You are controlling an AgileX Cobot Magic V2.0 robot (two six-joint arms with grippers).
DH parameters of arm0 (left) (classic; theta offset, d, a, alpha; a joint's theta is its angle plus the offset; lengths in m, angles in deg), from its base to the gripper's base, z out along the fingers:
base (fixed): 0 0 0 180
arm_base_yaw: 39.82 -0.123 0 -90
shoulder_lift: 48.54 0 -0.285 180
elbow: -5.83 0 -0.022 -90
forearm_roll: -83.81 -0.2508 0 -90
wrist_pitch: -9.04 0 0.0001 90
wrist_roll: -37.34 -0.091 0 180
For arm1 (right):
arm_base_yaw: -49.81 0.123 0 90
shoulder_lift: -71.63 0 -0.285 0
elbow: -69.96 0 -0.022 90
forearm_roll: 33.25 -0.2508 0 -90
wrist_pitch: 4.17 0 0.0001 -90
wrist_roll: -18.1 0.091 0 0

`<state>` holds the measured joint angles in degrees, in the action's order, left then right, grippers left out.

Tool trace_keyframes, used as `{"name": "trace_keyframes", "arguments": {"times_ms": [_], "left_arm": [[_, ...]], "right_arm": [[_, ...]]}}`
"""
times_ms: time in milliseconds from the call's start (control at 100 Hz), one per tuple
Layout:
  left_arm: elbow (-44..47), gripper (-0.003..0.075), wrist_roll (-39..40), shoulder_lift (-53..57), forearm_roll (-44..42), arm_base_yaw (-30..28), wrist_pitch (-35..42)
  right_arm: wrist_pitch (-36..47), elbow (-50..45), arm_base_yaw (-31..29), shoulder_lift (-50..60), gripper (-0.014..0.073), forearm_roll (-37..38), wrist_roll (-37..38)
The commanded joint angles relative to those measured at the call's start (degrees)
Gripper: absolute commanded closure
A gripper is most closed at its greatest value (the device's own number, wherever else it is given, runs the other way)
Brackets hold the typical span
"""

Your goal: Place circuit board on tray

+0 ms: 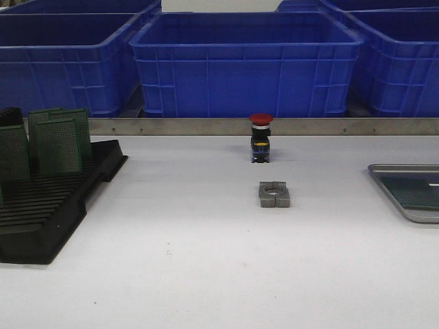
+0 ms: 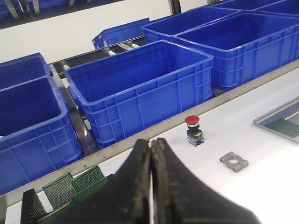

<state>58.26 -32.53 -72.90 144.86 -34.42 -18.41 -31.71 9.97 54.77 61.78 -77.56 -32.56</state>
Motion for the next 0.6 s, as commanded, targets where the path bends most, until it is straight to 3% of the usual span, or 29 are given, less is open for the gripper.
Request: {"name": "trace_keyframes", "arguments": {"times_ms": [0,590], "left_arm": [[-1.2,0.0741,0.0,-0.4,2.5,0.5,2.6],[-0.7,0.0741,0.1,3.7,2.5,-0.3,2.6]], "right_arm": [[2.4,1.4,0.1,-0.8,0.0655,-1.4,-0.4],[1.3,1.4,0.1,-0.8,0.0655,-1.4,-0.4]]}}
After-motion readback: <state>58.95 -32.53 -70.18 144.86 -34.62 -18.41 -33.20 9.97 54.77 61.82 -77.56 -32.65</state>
